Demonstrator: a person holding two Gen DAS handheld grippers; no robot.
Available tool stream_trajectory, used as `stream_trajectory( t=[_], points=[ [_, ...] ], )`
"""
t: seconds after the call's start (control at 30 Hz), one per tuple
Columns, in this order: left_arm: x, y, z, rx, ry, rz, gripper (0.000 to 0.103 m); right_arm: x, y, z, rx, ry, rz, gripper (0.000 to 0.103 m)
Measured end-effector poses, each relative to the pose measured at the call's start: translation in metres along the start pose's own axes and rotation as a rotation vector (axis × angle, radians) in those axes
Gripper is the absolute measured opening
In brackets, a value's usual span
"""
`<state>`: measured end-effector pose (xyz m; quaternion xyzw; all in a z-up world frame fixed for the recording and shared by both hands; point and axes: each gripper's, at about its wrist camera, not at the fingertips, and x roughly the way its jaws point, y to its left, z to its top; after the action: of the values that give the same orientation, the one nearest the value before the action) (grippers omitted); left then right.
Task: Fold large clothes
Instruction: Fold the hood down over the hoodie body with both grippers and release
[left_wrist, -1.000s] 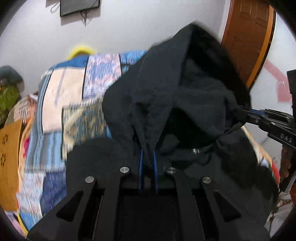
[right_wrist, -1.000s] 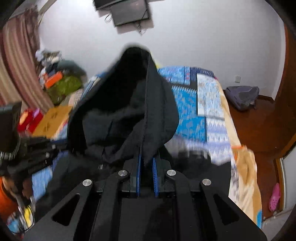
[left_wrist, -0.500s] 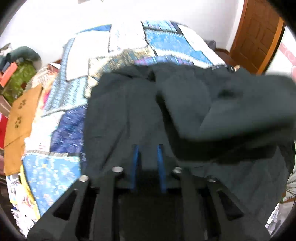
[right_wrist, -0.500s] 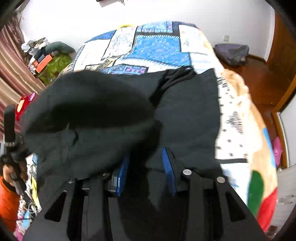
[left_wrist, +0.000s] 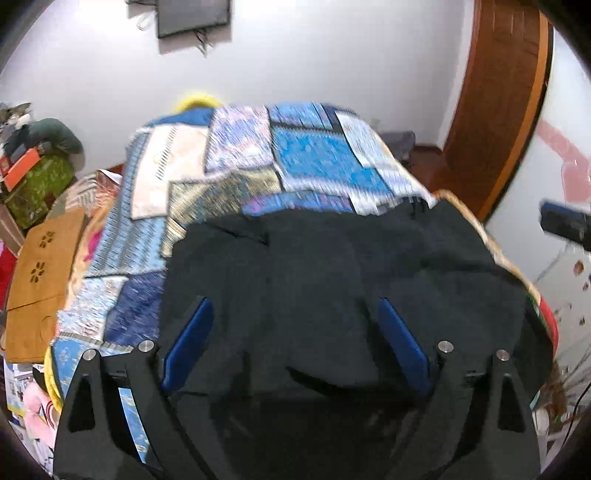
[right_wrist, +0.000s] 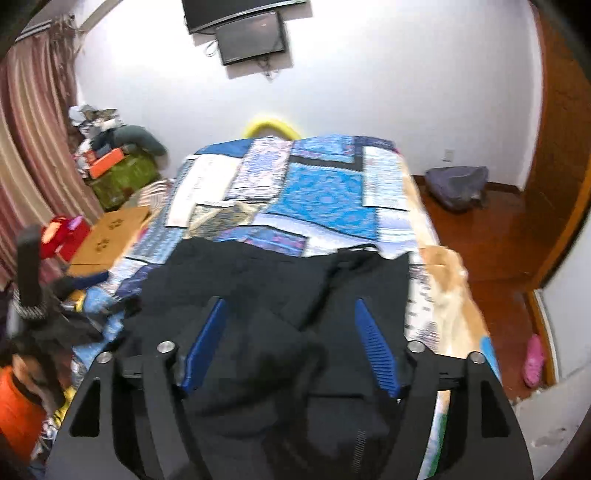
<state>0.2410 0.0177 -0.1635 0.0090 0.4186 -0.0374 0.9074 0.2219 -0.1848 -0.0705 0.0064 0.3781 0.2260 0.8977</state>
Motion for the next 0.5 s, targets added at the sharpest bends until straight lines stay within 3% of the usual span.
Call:
stream_trajectory(
  t=[0.07,0.27,0.43,0.5],
  points=[
    [0.015,-0.006,-0.011,0.024,0.050,0.001,0.091,0.017,0.007,-0.004,-0.001,0.035,0.016,0.070],
    [0.053,-0.007,-0.055,0.055,0.168,0.007,0.093,0.084,0.015,-0.064,-0.006,0.272,0.028,0.071],
    [0.054,0.008,-0.063,-0.023,0.199,-0.048,0.093,0.074,0.030,-0.078,-0.139,0.260,-0.035,0.071],
    [0.044,0.016,-0.058,-0.052,0.189,-0.051,0.093,0.068,0.030,-0.072,-0.146,0.267,-0.007,0.071]
  ],
)
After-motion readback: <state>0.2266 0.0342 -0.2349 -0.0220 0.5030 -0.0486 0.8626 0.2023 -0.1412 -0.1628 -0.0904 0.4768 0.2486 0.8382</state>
